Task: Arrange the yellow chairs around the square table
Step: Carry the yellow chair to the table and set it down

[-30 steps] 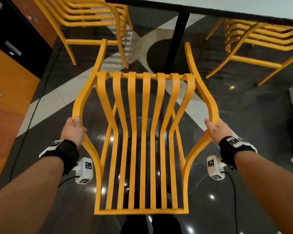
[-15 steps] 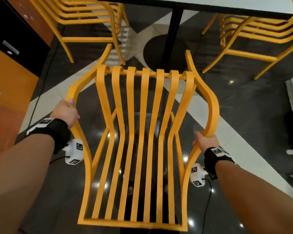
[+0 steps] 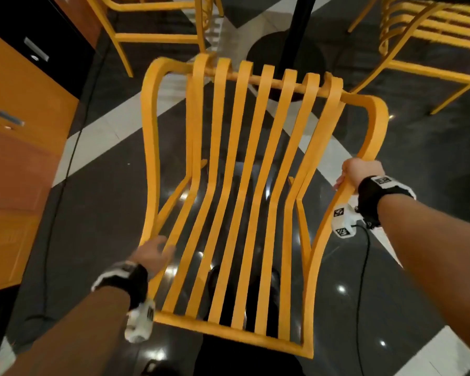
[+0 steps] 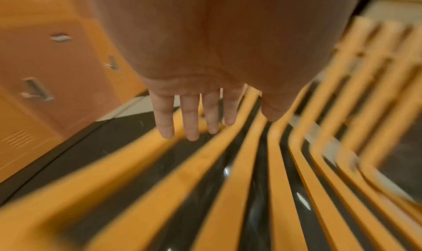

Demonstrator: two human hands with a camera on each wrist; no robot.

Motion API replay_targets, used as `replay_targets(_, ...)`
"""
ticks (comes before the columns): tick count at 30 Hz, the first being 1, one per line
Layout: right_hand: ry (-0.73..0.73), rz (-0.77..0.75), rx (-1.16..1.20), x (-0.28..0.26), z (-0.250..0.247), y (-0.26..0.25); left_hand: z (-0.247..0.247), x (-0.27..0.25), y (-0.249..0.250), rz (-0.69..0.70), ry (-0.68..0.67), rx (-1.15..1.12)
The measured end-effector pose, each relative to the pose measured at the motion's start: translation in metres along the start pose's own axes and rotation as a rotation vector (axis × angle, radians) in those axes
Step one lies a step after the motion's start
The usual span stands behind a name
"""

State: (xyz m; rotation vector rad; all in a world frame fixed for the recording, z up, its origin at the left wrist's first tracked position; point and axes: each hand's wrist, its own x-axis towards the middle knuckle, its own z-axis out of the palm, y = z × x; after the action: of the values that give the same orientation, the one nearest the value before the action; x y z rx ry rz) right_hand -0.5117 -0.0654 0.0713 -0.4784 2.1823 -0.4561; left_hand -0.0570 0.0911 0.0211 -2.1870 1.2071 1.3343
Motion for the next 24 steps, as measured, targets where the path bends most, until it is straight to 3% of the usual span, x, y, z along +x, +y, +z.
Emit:
replay_targets(2, -0.01, 0.016, -0.011, 0.006, -0.002, -0.011, 0.044, -0.02, -0.017, 0.072, -0.204, 0.194)
replay_targets(4, -0.029, 0.012, 0.011, 0.005, -0.004, -0.025, 0.071, -0.035, -0.019, 0.122, -0.203, 0.351)
replay_targets(7, 0.004, -0.012, 0.036, 0.007, -0.004, -0.037, 0.082, -0.039, -0.012, 0.119, -0.131, 0.346)
replay_targets(11, -0.03, 0.025, 0.066, 0.011, -0.003, -0.038, 0.076, -0.025, -0.015, 0.008, -0.229, 0.35)
replay_targets(14, -0.041, 0.025, 0.098, 0.01, -0.006, -0.038, 0.076, -0.018, -0.015, 0.028, -0.354, 0.42)
replay_targets(16, -0.02, -0.009, -0.021, 0.015, -0.009, -0.033, 0.075, -0.019, -0.013, 0.049, -0.38, 0.444)
replay_targets(19, 0.025, -0.211, -0.383, -0.005, -0.01, -0.013, 0.067, -0.034, -0.001, 0.107, -0.346, 0.438)
replay_targets(21, -0.094, -0.295, -0.543, -0.042, -0.008, 0.016, 0.058, -0.048, 0.012, 0.154, -0.312, 0.451)
replay_targets(24, -0.539, -0.298, -0.931, -0.109, -0.005, 0.071, 0.041, -0.071, 0.032, 0.211, -0.309, 0.518)
